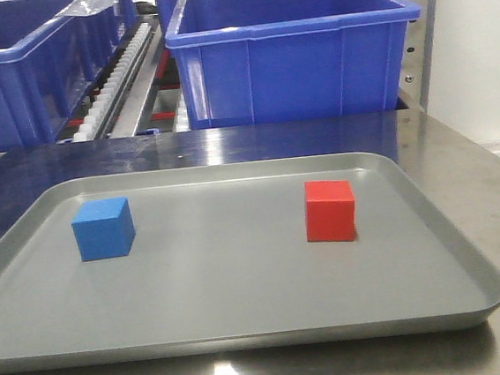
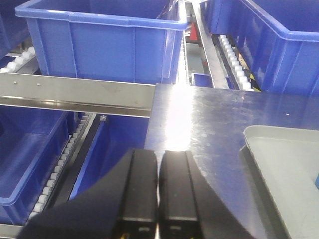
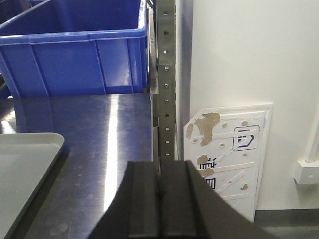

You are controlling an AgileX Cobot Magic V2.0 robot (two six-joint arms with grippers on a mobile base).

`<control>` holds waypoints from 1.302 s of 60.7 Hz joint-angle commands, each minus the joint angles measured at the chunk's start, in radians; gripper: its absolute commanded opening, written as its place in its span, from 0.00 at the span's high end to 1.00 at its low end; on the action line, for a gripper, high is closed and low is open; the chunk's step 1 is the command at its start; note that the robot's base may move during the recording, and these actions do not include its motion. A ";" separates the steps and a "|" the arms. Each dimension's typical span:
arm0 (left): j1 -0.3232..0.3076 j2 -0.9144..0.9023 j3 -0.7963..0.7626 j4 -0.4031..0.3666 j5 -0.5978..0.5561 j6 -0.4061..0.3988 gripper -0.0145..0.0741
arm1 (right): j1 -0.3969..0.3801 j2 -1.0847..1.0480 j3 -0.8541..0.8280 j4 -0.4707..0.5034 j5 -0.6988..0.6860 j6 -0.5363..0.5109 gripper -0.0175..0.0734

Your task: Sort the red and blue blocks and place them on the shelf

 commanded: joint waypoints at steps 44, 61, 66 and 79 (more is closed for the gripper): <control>0.001 -0.012 0.026 -0.003 -0.086 -0.006 0.70 | 0.012 0.015 -0.040 -0.012 -0.175 -0.009 0.75; 0.001 -0.012 0.026 -0.003 -0.086 -0.006 0.70 | 0.039 0.384 -0.266 -0.011 -0.069 -0.009 0.75; 0.001 -0.012 0.026 -0.003 -0.086 -0.006 0.70 | 0.044 0.490 -0.362 -0.011 0.006 -0.009 0.75; 0.001 -0.012 0.026 -0.003 -0.086 -0.006 0.70 | 0.072 0.743 -0.638 0.047 0.221 -0.009 0.75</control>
